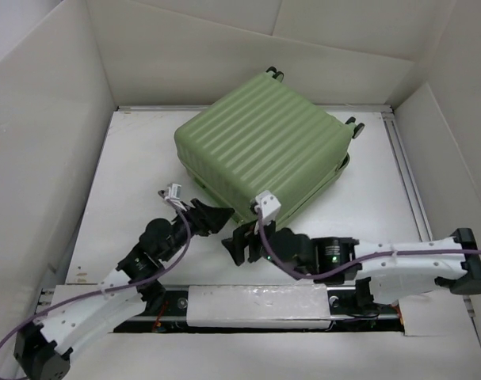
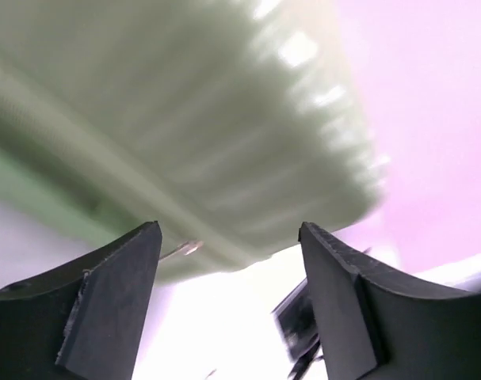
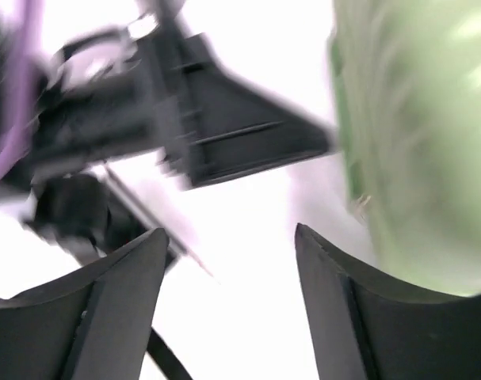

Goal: Pack the luggage

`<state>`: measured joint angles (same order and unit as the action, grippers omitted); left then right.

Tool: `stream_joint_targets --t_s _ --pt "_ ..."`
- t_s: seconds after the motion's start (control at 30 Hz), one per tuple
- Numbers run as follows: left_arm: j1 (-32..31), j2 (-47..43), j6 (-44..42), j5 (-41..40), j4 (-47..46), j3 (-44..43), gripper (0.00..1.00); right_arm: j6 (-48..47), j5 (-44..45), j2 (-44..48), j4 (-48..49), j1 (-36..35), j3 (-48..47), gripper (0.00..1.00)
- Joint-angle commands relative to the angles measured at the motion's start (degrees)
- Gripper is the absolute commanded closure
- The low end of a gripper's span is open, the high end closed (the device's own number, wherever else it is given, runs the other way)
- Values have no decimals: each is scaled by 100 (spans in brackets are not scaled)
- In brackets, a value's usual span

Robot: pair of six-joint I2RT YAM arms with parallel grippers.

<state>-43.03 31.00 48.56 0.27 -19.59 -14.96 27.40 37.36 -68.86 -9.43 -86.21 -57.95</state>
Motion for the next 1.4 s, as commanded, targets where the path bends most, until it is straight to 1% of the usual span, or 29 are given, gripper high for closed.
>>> stream_joint_targets --t_s 0.0,0.07,0.1,0.13,0.17,0.2,0.23,0.27,0.37,0.43,0.47,0.5,0.53,0.57,0.63,0.7,0.73,0.77,0.83,0.87,0.9,0.97,1.0,1.1,1.17,1.2,1.3,1.33,1.37 --pt "40 -646 -4 -554 1026 -630 31 -190 200 153 -652 280 -566 27" --pt "92 -648 -4 -1019 1325 -1032 28 -191 699 206 -1085 456 -865 29" --pt "93 -413 -4 -1160 1396 -1209 27 -191 876 206 -1270 509 -867 34" --pt "93 -220 -4 -1292 1449 -1394 27 -43 1017 363 -1559 579 -867 52" --pt "145 -9 -108 -1458 1502 -1804 27 63 1123 452 -1692 788 -867 66" --pt "241 481 -109 -1460 1502 -2017 27 177 1176 687 -1876 921 -710 89" --pt "329 729 -179 -1530 1502 -2246 27 274 1264 829 -1930 1053 -578 97" --pt "426 984 -180 -1530 1502 -2474 27 362 1265 970 -1931 1393 -437 100" --pt "1154 1942 -320 -1224 1442 -3415 27 730 1194 1611 -2097 1966 186 100" --pt "1716 2347 -207 -505 1441 -4039 27 863 1046 1980 -2150 2555 651 100" --pt "2354 2697 -137 -215 1363 -4180 27 925 1045 2356 -2151 2748 810 100" --pt "2682 2883 -66 397 1275 -4312 27 1073 1045 2542 -2151 3151 969 100" --pt "2999 3085 30 664 1204 -4566 28 1075 923 2718 -2098 3381 1283 100" --pt "3576 3531 223 937 1204 -4690 28 1075 826 2998 -1915 3618 1426 100" --pt "4019 3973 277 1571 1055 -4971 31 953 354 3141 -1695 4380 1646 100" --pt "4380 4551 277 1730 975 -5095 31 620 -43 3142 -1214 4901 1892 100" --pt "4469 4738 225 1809 975 -5174 31 470 -315 2994 -1001 5443 1954 100" --pt "4539 4931 225 1897 905 -5314 31 312 -944 2845 -817 5727 1955 100" --pt "4592 5625 41 2255 834 -5516 32 -144 -1632 2230 -315 6272 1955 100" --pt "4593 5897 -160 2371 1035 -5935 32 -277 -1975 2019 -201 6779 1902 100" --pt "4593 6195 -249 2494 1202 -6166 32 -383 -2562 1808 -104 7011 1850 100" --pt "4593 6996 -416 2818 1649 -6597 32 -620 -3092 1298 221 7476 1779 100" --pt "4593 7190 -487 2899 1652 -6842 34 -622 -3478 1157 353 7548 1727 100" --pt "4488 7604 -487 3127 1468 -6845 35 -753 -3867 577 871 7549 1726 100" --pt "4356 7605 -400 3216 1249 -6591 39 -806 -4647 17 1370 7549 1673 100" --pt "4268 7605 -321 3294 1126 -6442 40 -858 -4894 -170 1496 7332 1543 100" --pt "4188 7044 311 3374 117 -5319 42 -1156 -5081 -925 1558 6839 805 100" --pt "4188 6886 486 3374 -426 -4628 44 -1253 -5316 -1145 1558 6594 568 100" --pt "4188 6519 636 3374 -701 -4273 46 -1324 -5492 -1373 1558 6513 79 100"
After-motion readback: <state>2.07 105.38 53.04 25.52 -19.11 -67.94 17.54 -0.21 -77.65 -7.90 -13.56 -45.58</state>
